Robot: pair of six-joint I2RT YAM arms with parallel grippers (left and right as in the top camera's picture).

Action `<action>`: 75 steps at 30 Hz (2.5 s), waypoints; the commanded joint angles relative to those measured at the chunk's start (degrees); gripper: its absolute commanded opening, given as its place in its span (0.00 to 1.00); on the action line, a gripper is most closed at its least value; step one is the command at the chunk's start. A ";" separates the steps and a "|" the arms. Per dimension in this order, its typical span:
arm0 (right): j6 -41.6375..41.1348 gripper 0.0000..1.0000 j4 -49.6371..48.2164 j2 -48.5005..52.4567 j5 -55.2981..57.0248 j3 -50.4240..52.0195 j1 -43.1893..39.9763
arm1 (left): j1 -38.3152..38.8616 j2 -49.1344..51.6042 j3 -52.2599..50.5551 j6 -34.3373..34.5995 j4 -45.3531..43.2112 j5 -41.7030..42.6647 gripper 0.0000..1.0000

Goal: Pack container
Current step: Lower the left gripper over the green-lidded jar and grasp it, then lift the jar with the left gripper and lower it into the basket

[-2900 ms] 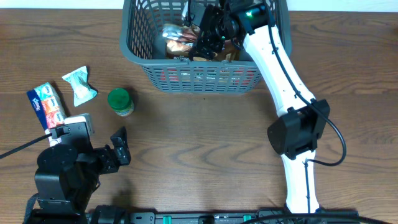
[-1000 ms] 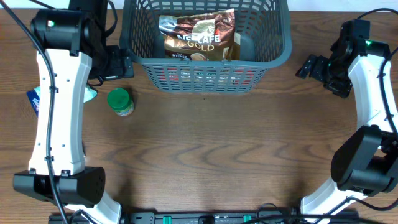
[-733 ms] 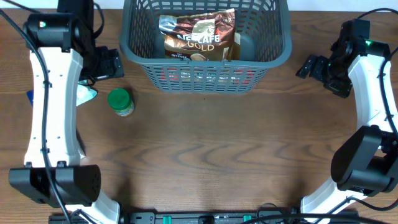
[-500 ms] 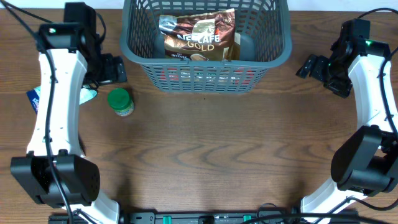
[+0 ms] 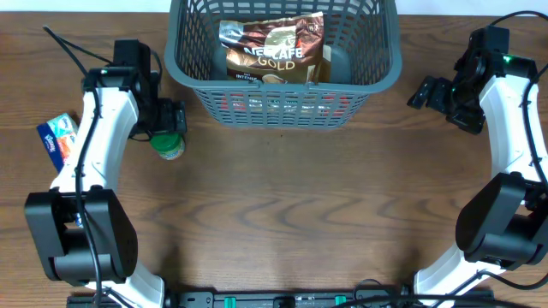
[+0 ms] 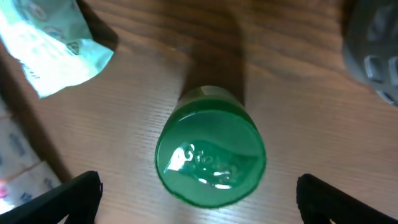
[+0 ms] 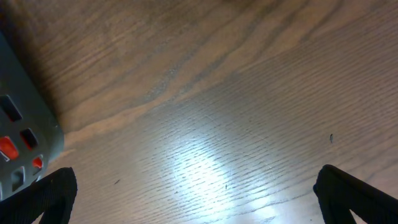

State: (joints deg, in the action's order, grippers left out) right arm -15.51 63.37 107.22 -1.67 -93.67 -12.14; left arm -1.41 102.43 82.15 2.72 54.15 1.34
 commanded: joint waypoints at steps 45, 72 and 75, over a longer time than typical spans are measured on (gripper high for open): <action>2.29 0.99 1.77 -0.04 0.35 0.20 0.55 | -0.17 5.77 -3.76 2.10 -2.78 0.20 0.06; 3.85 0.99 1.81 -0.04 0.39 0.20 0.55 | 2.05 -18.45 25.81 6.71 1.25 0.20 0.06; 3.85 0.99 2.05 -0.04 0.39 0.20 0.55 | 5.16 -16.59 30.86 2.67 -2.49 0.68 0.06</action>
State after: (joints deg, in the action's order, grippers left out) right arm -12.53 65.23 107.22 -1.67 -93.67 -12.03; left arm 1.19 84.44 108.47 9.52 53.34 1.34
